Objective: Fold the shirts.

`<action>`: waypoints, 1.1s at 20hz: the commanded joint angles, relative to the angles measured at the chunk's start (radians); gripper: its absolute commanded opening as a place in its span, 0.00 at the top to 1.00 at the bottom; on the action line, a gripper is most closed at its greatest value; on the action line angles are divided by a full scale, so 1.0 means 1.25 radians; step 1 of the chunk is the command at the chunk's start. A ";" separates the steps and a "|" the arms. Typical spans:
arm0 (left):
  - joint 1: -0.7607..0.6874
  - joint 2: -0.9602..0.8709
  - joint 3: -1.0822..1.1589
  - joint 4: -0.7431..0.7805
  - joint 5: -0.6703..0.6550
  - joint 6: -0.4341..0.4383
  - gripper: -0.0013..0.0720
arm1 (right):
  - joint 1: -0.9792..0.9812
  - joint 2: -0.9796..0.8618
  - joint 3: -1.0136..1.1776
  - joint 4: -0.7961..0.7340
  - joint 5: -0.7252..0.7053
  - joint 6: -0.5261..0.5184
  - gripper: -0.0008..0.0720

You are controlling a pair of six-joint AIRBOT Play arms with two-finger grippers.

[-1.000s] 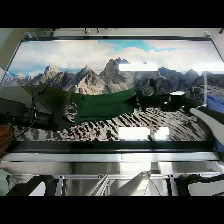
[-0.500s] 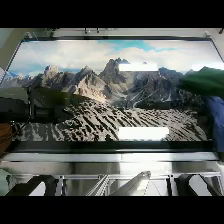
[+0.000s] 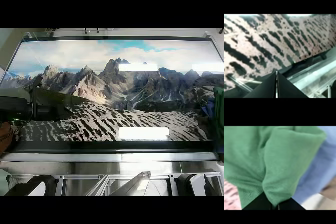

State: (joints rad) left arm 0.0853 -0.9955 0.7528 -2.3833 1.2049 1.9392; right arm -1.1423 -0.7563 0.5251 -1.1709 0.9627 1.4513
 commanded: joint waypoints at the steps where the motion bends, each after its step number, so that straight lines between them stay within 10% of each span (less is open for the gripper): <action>1: -0.012 -0.064 0.000 -0.002 0.046 0.008 0.95 | -0.008 0.007 -0.002 -0.067 0.030 0.034 0.96; 8: -0.116 -0.186 0.032 -0.001 0.086 0.044 0.95 | -0.009 0.028 0.038 -0.117 0.096 0.078 0.93; 10: -0.132 -0.211 0.080 0.000 0.106 0.044 0.95 | -0.009 0.028 0.064 -0.118 0.119 0.079 0.30; 11: -0.135 -0.223 0.112 0.000 0.110 0.044 0.95 | -0.009 0.028 0.087 -0.117 0.149 0.089 0.23; 17: -0.134 -0.246 0.221 0.002 0.122 0.047 0.95 | 0.039 0.053 0.144 0.059 0.399 0.121 0.26; 19: -0.134 -0.246 0.243 0.002 0.143 0.046 0.95 | 0.153 0.076 0.144 0.157 0.421 0.122 0.52; 22: -0.134 -0.246 0.291 -0.001 0.178 0.038 0.95 | 0.396 0.084 0.144 0.278 0.319 0.162 0.56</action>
State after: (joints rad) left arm -0.0818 -1.3010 1.0649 -2.3833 1.3880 1.9953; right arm -0.8730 -0.6651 0.7013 -0.9966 1.4132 1.6241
